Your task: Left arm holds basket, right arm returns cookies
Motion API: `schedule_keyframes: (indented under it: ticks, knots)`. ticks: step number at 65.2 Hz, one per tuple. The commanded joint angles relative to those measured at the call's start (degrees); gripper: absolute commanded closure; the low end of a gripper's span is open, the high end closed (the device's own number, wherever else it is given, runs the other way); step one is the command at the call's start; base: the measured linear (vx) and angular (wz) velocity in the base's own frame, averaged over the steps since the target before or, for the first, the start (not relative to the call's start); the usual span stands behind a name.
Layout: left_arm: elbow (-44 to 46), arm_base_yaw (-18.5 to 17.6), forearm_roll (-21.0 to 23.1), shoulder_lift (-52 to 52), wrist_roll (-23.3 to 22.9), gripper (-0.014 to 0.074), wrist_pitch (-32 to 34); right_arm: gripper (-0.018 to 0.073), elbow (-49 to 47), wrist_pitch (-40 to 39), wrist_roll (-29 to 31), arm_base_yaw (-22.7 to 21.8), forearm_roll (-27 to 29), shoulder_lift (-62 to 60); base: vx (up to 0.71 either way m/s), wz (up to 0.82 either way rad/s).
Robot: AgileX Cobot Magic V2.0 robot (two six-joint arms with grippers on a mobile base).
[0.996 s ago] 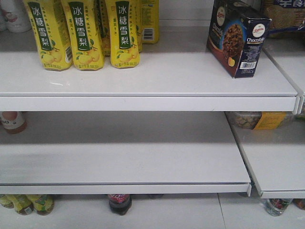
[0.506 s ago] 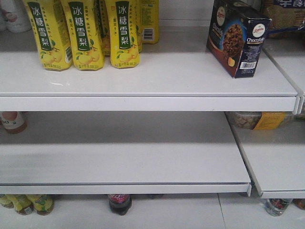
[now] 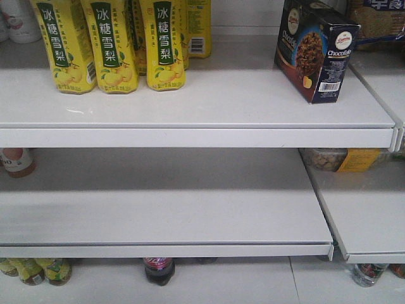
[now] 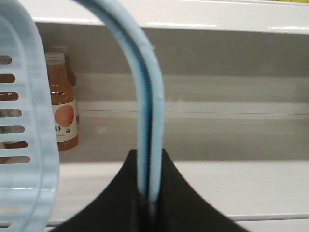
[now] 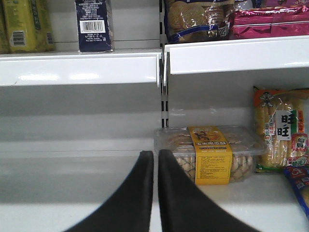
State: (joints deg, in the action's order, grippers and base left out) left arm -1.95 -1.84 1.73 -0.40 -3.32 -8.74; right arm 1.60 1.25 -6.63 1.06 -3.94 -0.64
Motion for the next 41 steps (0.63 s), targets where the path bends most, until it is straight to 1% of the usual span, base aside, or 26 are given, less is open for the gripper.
schedule_keyframes:
  ticks: [1,41]
  knots:
    - [1.74,-0.38,-0.63,-1.03,1.04,0.0599,6.3,0.057,1.07,-4.73,0.58,-0.49,-0.41,-0.7,0.0,0.0]
    - [1.74,-0.38,-0.63,-1.03,1.04,0.0599,6.3,0.057,1.02,-4.63,0.58,-0.49,-0.41,-0.7,0.0,0.0]
